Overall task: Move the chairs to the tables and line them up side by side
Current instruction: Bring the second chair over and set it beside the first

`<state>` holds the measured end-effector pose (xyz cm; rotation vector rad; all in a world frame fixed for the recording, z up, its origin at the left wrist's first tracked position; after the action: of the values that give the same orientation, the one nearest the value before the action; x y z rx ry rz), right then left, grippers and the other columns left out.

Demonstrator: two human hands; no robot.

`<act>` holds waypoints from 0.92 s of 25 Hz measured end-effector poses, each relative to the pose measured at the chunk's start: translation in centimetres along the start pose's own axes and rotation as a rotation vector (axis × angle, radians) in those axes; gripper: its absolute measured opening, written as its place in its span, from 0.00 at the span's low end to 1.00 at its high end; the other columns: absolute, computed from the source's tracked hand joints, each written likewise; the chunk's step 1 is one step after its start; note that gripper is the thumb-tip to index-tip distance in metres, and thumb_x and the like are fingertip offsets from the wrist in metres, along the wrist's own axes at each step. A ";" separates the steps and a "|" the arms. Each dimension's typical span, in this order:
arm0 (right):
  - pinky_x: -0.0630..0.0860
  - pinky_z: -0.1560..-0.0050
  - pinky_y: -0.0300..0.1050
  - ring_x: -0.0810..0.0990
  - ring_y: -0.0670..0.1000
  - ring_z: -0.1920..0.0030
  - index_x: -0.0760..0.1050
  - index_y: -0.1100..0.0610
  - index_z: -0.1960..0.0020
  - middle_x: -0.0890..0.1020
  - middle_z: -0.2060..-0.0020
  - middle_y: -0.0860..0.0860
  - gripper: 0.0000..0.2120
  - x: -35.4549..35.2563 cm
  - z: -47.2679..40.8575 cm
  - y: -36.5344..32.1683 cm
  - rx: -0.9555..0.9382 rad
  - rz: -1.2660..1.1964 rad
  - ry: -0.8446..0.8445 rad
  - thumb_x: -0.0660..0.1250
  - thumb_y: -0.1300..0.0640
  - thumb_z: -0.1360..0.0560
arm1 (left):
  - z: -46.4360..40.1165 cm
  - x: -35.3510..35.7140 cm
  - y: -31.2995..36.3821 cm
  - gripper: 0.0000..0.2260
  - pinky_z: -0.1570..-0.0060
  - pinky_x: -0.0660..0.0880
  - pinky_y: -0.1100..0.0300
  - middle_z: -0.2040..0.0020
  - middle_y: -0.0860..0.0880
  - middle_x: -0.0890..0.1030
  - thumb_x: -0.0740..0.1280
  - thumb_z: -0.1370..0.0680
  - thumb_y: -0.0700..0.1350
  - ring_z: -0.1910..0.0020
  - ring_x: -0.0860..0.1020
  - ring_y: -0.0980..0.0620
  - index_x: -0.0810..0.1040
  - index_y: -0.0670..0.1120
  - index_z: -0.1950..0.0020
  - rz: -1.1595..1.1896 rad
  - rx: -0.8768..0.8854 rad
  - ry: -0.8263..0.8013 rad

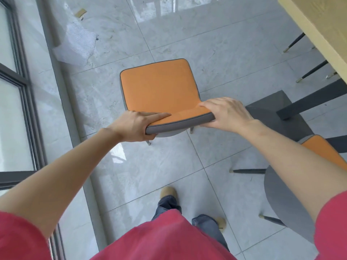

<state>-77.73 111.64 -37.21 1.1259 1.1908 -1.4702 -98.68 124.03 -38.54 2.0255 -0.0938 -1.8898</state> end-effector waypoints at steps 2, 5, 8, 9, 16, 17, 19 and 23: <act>0.75 0.54 0.46 0.79 0.55 0.48 0.74 0.50 0.39 0.82 0.47 0.48 0.24 0.2 -2.0 0.5 0.012 -0.017 -0.057 0.69 0.42 0.31 | 0.0 -0.8 -1.8 0.24 0.69 0.78 0.59 0.44 0.50 0.82 0.69 0.32 0.45 0.56 0.84 0.47 0.73 0.48 0.35 -0.025 0.054 0.032; 0.77 0.64 0.47 0.83 0.56 0.58 0.79 0.54 0.46 0.85 0.57 0.51 0.19 0.4 -4.2 -0.8 -0.086 -0.018 0.041 0.73 0.48 0.34 | 0.1 -1.7 -4.0 0.24 0.73 0.80 0.57 0.45 0.49 0.83 0.57 0.31 0.51 0.56 0.84 0.48 0.76 0.47 0.37 -0.040 0.118 0.054; 0.77 0.76 0.46 0.82 0.56 0.72 0.82 0.60 0.57 0.84 0.69 0.54 0.17 0.4 -6.1 -1.6 -0.185 0.005 0.217 0.79 0.52 0.41 | -0.2 -2.7 -6.7 0.23 0.77 0.79 0.57 0.48 0.48 0.84 0.61 0.32 0.52 0.59 0.84 0.47 0.77 0.46 0.39 -0.079 0.142 0.067; 0.77 0.77 0.44 0.81 0.56 0.74 0.82 0.60 0.58 0.84 0.71 0.54 0.18 0.3 -7.0 -1.6 -0.195 0.016 0.230 0.80 0.52 0.43 | -0.6 -3.0 -7.5 0.23 0.78 0.78 0.57 0.49 0.48 0.84 0.64 0.33 0.51 0.61 0.84 0.47 0.77 0.46 0.39 -0.091 0.140 0.070; 0.75 0.78 0.42 0.80 0.56 0.76 0.83 0.59 0.58 0.83 0.73 0.53 0.17 -0.9 -12.1 2.5 -0.232 0.033 0.242 0.79 0.52 0.43 | -5.5 -3.5 -10.5 0.25 0.77 0.75 0.62 0.51 0.49 0.85 0.75 0.37 0.44 0.62 0.84 0.48 0.78 0.46 0.40 -0.137 0.099 0.123; 0.75 0.78 0.43 0.80 0.56 0.75 0.83 0.59 0.57 0.83 0.72 0.53 0.17 -1.2 -12.8 3.2 -0.220 0.033 0.234 0.79 0.52 0.42 | -6.3 -3.5 -10.9 0.25 0.77 0.75 0.62 0.51 0.49 0.85 0.76 0.38 0.43 0.62 0.84 0.48 0.78 0.46 0.40 -0.131 0.089 0.124; 0.75 0.77 0.43 0.81 0.56 0.74 0.83 0.58 0.57 0.84 0.71 0.53 0.17 -1.5 -13.8 4.5 -0.204 0.042 0.215 0.79 0.52 0.42 | -7.8 -3.5 -11.5 0.26 0.77 0.75 0.61 0.51 0.49 0.85 0.76 0.38 0.43 0.62 0.84 0.49 0.78 0.46 0.40 -0.129 0.101 0.125; 0.76 0.74 0.44 0.82 0.57 0.71 0.82 0.58 0.56 0.84 0.69 0.53 0.15 -2.1 -15.8 5.9 -0.159 -0.001 0.201 0.78 0.53 0.40 | -10.1 -3.8 -12.8 0.24 0.76 0.79 0.58 0.51 0.49 0.85 0.75 0.36 0.44 0.60 0.84 0.48 0.78 0.46 0.40 -0.106 0.075 0.128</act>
<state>-69.93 126.68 -37.95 1.1838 1.4209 -1.2607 -91.74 139.27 -38.53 2.2368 -0.0240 -1.8383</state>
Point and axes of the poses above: each hand's wrist, its own z-axis away from the middle knuckle, its own x-axis out of the palm, y = z × x, the point moved 3 cm from there along -z, towards the middle knuckle
